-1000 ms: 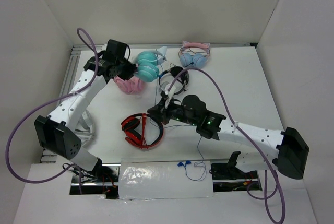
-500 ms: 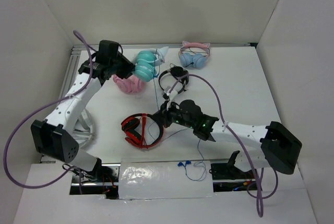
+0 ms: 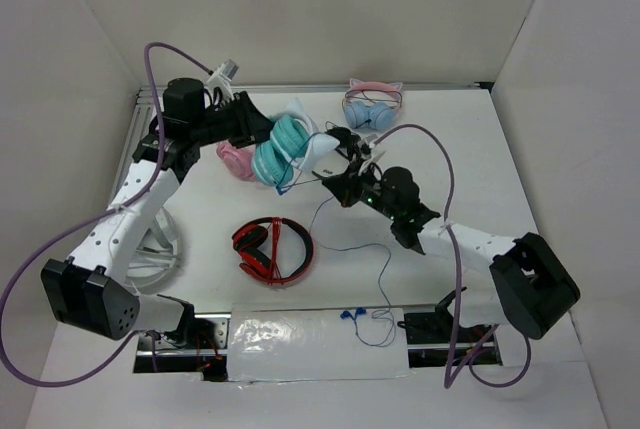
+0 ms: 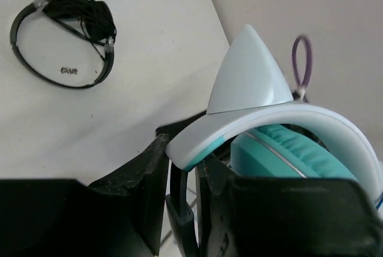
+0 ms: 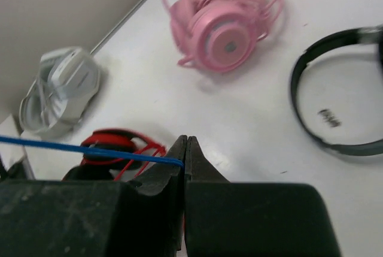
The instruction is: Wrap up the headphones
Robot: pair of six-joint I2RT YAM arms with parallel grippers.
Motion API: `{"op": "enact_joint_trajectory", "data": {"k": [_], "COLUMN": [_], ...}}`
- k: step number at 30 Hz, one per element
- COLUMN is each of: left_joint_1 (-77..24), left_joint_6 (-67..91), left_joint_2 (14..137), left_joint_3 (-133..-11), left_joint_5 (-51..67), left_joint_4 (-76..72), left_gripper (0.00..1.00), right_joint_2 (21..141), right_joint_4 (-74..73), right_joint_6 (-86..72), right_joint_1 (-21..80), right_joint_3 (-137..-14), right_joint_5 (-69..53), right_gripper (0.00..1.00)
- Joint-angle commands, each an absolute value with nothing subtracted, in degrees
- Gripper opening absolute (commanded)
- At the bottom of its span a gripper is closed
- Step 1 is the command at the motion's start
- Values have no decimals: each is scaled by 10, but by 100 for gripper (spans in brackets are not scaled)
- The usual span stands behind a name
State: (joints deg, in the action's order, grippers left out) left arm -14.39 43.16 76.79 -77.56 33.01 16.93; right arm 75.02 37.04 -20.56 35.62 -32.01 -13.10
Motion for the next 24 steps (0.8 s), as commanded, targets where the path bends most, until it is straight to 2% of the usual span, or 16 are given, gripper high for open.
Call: {"op": "enact_joint_trajectory", "data": {"k": [1, 4, 8, 12, 15, 17, 19, 21, 24], "left_joint_1": [-147, -169, -198, -205, -209, -221, -231, -246, -264], "left_joint_6": [340, 297, 218, 160, 119, 96, 70, 51, 43], "left_joint_2": [733, 720, 719, 724, 738, 755, 768, 797, 818], "left_joint_3": [-748, -724, -708, -696, -699, -714, -728, -740, -751], "left_joint_5": [450, 425, 356, 330, 318, 288, 239, 186, 114], "left_joint_4": [104, 102, 126, 129, 140, 151, 166, 169, 168], "left_gripper": [0, 0, 0, 0, 0, 0, 0, 0, 0], "right_joint_2": [718, 701, 673, 670, 659, 640, 635, 658, 702], "right_joint_4": [330, 304, 164, 42, 4, 5, -56, -157, -256], "right_joint_6": [-210, -193, -141, -78, -41, -27, -12, -14, -35], "right_joint_1": [303, 267, 256, 247, 252, 260, 266, 267, 265], "right_joint_3": [-358, -383, -459, -553, -572, -569, -584, -685, -760], "right_joint_5": [-107, -111, -97, -148, -186, -172, -180, -175, -204], "right_gripper": [0, 0, 0, 0, 0, 0, 0, 0, 0]}}
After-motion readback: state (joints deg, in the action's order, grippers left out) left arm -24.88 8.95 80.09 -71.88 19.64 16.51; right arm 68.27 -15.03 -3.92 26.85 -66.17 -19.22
